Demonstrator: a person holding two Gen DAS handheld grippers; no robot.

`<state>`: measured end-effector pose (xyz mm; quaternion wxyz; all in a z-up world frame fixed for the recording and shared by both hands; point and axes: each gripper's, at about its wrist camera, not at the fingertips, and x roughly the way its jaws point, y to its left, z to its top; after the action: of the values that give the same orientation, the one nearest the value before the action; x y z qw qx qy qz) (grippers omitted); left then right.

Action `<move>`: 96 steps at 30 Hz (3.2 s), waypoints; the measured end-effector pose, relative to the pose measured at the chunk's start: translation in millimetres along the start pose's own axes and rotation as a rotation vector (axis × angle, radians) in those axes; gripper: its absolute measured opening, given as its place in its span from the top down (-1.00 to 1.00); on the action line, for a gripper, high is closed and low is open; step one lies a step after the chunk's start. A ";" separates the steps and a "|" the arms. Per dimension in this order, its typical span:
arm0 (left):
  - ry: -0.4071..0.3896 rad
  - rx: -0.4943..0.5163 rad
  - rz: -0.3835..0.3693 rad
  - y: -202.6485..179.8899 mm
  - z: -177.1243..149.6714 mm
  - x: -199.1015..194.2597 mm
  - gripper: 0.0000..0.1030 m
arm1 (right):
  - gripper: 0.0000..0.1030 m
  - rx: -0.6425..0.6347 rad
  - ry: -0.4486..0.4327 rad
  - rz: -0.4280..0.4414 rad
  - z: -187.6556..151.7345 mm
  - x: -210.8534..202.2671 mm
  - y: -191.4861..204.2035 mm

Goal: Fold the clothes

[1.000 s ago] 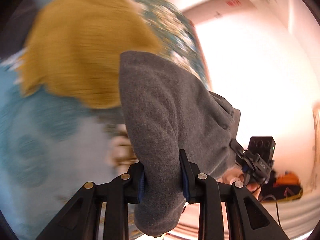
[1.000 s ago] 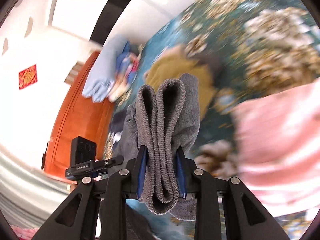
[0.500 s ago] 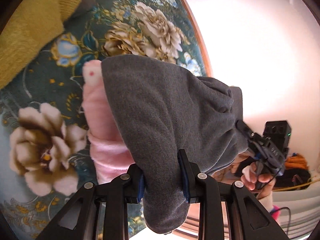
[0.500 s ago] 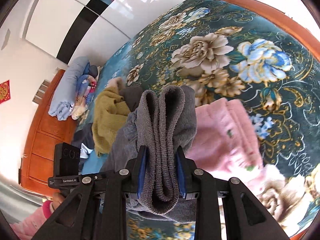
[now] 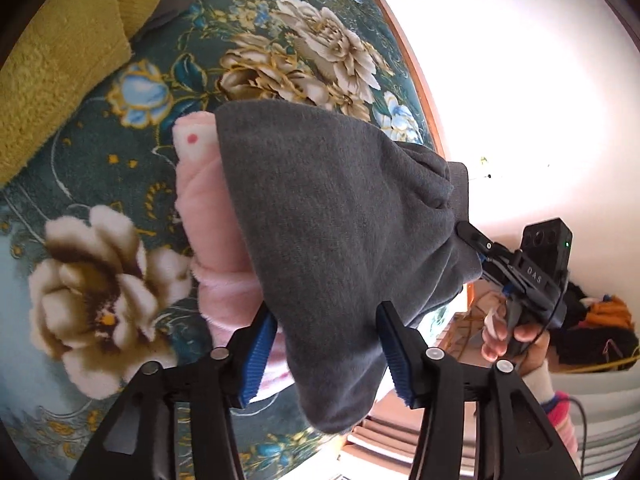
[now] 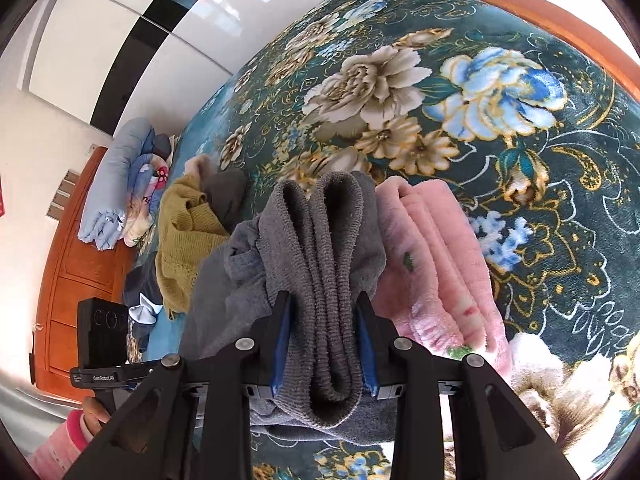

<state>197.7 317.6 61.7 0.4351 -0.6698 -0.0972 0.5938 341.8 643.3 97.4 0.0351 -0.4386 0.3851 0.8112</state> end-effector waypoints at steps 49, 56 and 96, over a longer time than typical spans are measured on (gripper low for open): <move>-0.104 0.129 0.184 -20.0 42.1 28.7 -0.15 | 0.16 -0.230 -0.051 -0.301 -66.1 24.2 55.4; -0.073 0.124 0.218 -13.3 47.7 45.1 -0.16 | 0.16 -0.049 -0.072 -0.214 -61.8 40.1 23.6; -0.193 0.356 0.469 -18.3 -115.0 58.1 -1.00 | -0.21 -0.144 -0.064 -0.343 -167.1 60.3 48.3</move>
<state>321.9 312.4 23.5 0.3854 -0.5277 0.1248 0.7466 400.2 482.9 28.4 0.1537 -0.4731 0.2442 0.8324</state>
